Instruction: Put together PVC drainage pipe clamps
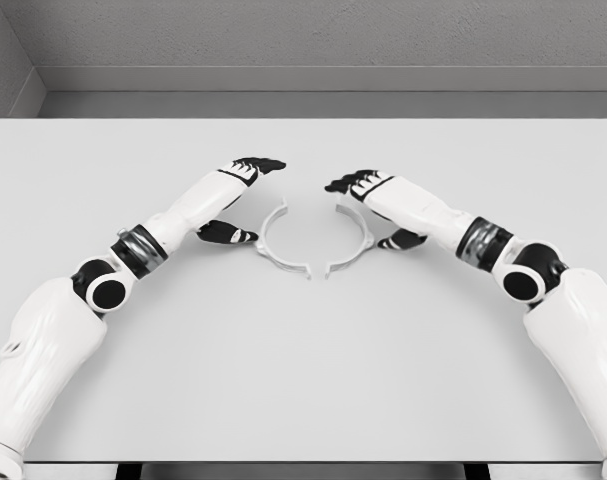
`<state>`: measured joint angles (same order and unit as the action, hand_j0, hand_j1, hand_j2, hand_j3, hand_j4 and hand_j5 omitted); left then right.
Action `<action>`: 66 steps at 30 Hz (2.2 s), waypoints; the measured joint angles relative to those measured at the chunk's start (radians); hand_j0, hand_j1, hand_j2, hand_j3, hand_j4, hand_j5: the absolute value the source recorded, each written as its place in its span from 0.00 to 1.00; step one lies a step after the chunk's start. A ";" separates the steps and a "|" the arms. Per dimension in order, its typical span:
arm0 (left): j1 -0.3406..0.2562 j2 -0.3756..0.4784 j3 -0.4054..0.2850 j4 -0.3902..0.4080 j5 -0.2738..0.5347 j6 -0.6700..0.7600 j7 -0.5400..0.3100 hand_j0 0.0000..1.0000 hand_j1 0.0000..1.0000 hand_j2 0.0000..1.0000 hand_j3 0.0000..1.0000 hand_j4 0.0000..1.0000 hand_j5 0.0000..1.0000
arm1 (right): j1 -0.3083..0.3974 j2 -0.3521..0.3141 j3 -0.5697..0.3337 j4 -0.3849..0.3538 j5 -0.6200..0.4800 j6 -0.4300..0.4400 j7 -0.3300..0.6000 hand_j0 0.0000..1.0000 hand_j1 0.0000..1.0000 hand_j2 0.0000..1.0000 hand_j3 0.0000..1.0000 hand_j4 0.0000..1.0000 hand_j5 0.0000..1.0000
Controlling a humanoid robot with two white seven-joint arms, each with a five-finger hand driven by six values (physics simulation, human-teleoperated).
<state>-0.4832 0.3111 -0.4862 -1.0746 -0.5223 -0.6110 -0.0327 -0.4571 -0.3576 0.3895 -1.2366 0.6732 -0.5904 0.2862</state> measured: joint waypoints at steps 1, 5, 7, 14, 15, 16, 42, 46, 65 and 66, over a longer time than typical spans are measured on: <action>0.000 0.001 0.002 0.000 0.001 0.000 0.000 1.00 1.00 1.00 1.00 1.00 1.00 | -0.002 0.003 0.001 0.000 0.000 0.000 0.000 1.00 1.00 1.00 1.00 1.00 1.00; -0.003 0.006 0.008 0.002 0.007 0.000 0.000 1.00 1.00 1.00 1.00 1.00 1.00 | -0.014 0.013 0.011 0.001 0.001 0.001 0.001 1.00 1.00 1.00 1.00 1.00 1.00; -0.002 0.009 0.008 0.001 0.009 0.000 0.000 1.00 1.00 1.00 1.00 1.00 1.00 | -0.020 0.019 0.021 0.003 0.004 0.006 0.001 1.00 1.00 1.00 1.00 1.00 1.00; 0.011 0.011 0.003 -0.001 0.004 0.000 0.000 1.00 1.00 1.00 1.00 1.00 1.00 | -0.037 0.027 0.028 0.017 0.011 0.014 0.001 1.00 1.00 1.00 1.00 1.00 1.00; 0.011 0.011 0.002 -0.002 0.003 0.000 0.000 1.00 1.00 1.00 1.00 1.00 1.00 | -0.040 0.026 0.027 0.021 0.012 0.015 0.000 1.00 1.00 1.00 1.00 1.00 1.00; 0.011 0.010 0.002 -0.002 0.002 0.000 0.000 1.00 1.00 1.00 1.00 1.00 1.00 | -0.044 0.024 0.024 0.024 0.012 0.015 0.000 1.00 1.00 1.00 1.00 1.00 1.00; 0.020 0.005 -0.008 -0.020 0.001 0.000 0.000 1.00 1.00 1.00 1.00 1.00 1.00 | 0.264 -0.340 -0.364 -0.365 -0.331 -0.023 0.151 1.00 1.00 1.00 1.00 1.00 1.00; 0.031 0.010 -0.008 -0.028 0.006 0.000 0.000 1.00 1.00 1.00 1.00 1.00 1.00 | 0.262 -0.340 -0.363 -0.365 -0.330 -0.023 0.153 1.00 1.00 1.00 1.00 1.00 1.00; 0.063 0.010 -0.016 -0.089 -0.004 0.000 0.000 1.00 1.00 1.00 1.00 1.00 1.00 | 0.259 -0.338 -0.360 -0.367 -0.331 -0.023 0.155 1.00 1.00 1.00 1.00 1.00 1.00; 0.061 0.009 -0.016 -0.088 -0.004 0.000 0.000 1.00 1.00 1.00 1.00 1.00 1.00 | 0.259 -0.337 -0.360 -0.367 -0.331 -0.023 0.155 1.00 1.00 1.00 1.00 1.00 1.00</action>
<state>-0.4218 0.3203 -0.5023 -1.1627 -0.5267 -0.6110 -0.0328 -0.1979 -0.6948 0.0291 -1.6033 0.3423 -0.6131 0.4408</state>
